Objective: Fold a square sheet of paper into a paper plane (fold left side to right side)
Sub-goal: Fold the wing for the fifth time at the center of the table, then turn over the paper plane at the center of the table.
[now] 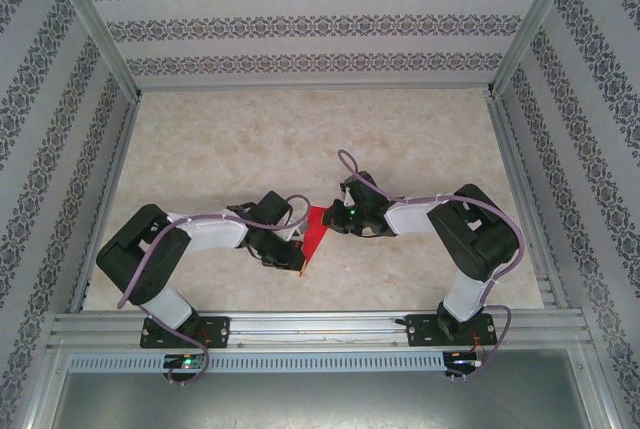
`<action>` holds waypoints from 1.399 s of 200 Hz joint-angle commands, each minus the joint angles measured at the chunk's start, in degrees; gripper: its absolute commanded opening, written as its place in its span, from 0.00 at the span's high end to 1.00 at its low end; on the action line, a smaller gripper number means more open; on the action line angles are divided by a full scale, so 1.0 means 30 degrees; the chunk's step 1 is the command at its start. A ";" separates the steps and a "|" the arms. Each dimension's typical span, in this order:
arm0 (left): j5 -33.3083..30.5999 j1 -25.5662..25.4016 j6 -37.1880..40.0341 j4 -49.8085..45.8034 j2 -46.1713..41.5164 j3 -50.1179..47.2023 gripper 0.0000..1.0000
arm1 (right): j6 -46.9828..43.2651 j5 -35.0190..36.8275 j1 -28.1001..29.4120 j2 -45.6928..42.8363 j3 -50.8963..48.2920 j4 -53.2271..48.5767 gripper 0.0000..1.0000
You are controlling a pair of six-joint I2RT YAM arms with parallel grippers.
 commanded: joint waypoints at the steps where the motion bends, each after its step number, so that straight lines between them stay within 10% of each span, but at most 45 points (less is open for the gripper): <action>1: 0.0279 -0.0377 0.0688 -0.1320 -0.0528 -0.0602 1.00 | -0.0407 0.1412 -0.0099 0.1185 -0.0897 -0.2300 1.00; 111: -0.1767 -0.0524 -0.0600 0.0275 -0.4228 -0.1962 0.98 | -0.1142 0.1489 -0.0098 -0.0604 0.0595 -0.3312 1.00; 174: -0.6937 0.0182 0.0805 -0.0112 -0.9360 -0.1952 0.91 | -0.2878 0.5114 0.0600 -0.4182 0.2877 -0.8018 0.68; 280: -1.5980 0.1021 0.3846 0.0789 -1.5921 -0.3517 0.29 | 0.3721 1.3193 0.5732 -0.4478 0.6783 -1.5366 0.34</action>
